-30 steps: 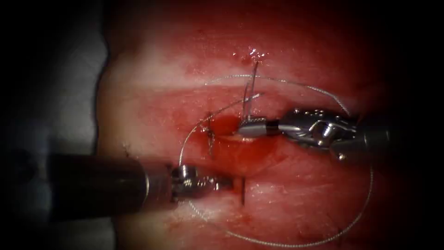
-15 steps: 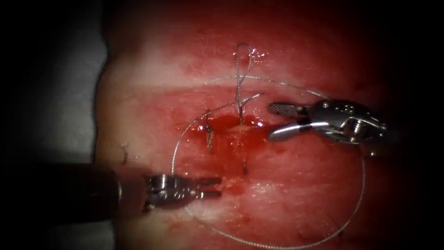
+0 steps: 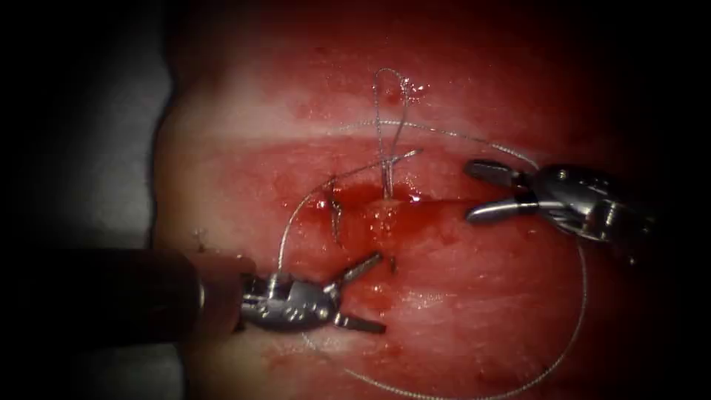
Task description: Wound Closure
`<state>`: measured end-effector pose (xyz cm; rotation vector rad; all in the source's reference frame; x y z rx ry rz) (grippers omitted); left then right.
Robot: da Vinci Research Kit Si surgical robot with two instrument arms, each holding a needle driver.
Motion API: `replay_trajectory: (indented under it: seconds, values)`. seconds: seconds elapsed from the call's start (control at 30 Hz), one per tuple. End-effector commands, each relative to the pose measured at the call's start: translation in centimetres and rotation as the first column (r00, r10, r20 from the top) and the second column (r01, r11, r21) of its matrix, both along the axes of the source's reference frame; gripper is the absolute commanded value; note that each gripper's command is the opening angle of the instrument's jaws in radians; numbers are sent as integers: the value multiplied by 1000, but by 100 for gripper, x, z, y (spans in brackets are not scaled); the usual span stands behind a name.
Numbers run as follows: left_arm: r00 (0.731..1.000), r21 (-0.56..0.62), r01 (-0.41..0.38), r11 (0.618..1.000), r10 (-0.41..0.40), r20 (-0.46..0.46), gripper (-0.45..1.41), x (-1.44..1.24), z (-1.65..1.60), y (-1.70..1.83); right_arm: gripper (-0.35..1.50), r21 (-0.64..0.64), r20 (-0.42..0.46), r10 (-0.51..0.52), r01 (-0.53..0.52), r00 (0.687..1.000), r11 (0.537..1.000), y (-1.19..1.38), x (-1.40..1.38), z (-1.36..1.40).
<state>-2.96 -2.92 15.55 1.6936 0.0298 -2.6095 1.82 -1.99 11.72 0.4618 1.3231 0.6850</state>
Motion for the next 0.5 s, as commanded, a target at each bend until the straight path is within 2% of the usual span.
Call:
replay_trajectory:
  seconds: [0.03, 0.37, 0.5]
  values:
    - [1000, 3, 1, 1000, -1, 7, 108, -6, 6, -11, 120, 4, 0, -3, 3, 1000, 1000, -13, 6, 8]
    - [999, -10, 7, 1000, -7, 39, 101, -12, 12, -2, 116, -5, -2, 3, -3, 1000, 1000, -18, 7, 14]
    - [998, -16, 24, 1000, -23, 60, 74, -18, 13, 2, 115, -6, -4, 5, -5, 1000, 1000, -19, 8, 15]
